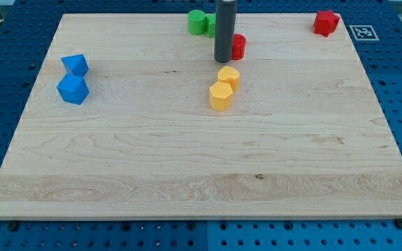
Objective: Push the red circle to the red star
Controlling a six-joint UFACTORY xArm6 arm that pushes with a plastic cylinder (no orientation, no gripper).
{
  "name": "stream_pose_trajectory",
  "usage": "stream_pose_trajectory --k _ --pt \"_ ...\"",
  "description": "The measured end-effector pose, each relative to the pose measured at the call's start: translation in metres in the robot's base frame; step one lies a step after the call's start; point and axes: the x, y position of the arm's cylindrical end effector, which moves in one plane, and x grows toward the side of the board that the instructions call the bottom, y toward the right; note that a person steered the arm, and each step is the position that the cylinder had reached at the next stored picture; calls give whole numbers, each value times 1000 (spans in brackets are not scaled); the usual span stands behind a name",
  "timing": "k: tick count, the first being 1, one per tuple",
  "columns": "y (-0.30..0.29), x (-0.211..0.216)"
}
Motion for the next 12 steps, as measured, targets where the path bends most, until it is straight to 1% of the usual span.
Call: stream_pose_trajectory --k 1,2,4,6,7,8,9,10,11,12 --pt "5 -9" --pt "24 -11" --pt "56 -38" --pt "93 -53" --pt "89 -55" --pt "68 -57" --pt "63 -71" --pt "65 -86" --pt "75 -86" --pt "96 -86"
